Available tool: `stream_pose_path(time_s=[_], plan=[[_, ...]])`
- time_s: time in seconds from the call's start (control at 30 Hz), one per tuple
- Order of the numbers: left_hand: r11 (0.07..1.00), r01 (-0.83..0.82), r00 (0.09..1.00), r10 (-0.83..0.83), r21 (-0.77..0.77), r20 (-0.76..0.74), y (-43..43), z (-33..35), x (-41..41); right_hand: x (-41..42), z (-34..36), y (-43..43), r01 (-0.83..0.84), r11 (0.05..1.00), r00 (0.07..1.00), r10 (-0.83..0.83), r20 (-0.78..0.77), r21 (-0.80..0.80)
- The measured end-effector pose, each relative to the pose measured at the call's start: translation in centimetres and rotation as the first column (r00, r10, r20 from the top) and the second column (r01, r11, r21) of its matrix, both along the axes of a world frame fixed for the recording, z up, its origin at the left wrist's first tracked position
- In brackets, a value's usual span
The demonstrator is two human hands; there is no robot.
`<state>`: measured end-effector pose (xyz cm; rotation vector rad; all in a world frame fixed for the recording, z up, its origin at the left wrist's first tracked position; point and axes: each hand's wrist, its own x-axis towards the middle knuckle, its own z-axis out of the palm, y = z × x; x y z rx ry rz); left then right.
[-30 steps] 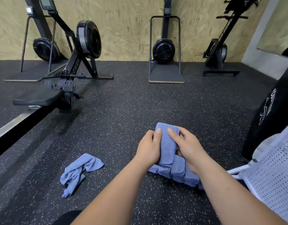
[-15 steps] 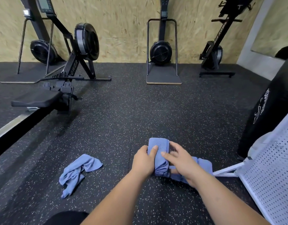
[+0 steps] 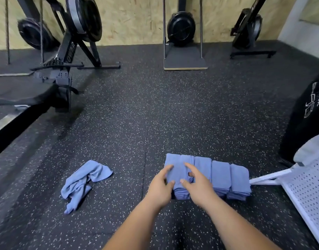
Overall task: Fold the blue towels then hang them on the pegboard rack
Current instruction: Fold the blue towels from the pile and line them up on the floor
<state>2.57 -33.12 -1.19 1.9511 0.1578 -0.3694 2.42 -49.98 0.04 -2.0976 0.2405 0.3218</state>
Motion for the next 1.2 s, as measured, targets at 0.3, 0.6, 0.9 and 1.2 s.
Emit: stream_pose_path(time_s=[0.3,0.6,0.9,1.2], plan=[[0.994,-0.073,0.994,0.065,-0.087,-0.087,0.7,-7.6,6.2,6.4,-8.0,1.3,-0.107,0.988,0.992,0.099,-0.077,-0.113],[0.989,-0.122,0.991,0.116,-0.089,-0.063,0.9,-12.5,13.2,11.5,-12.0,2.7,-0.123,0.832,0.983,0.178,0.050,-0.540],[0.977,0.096,0.995,-0.092,0.191,-0.028,0.2,-18.3,16.2,13.9,-15.9,1.5,-0.227,0.703,0.968,0.240,-0.074,-0.674],[0.902,0.211,0.977,-0.207,0.377,-0.051,-0.5,-19.5,16.7,14.2,-17.3,1.5,-0.265,0.645,0.959,0.251,-0.128,-0.717]])
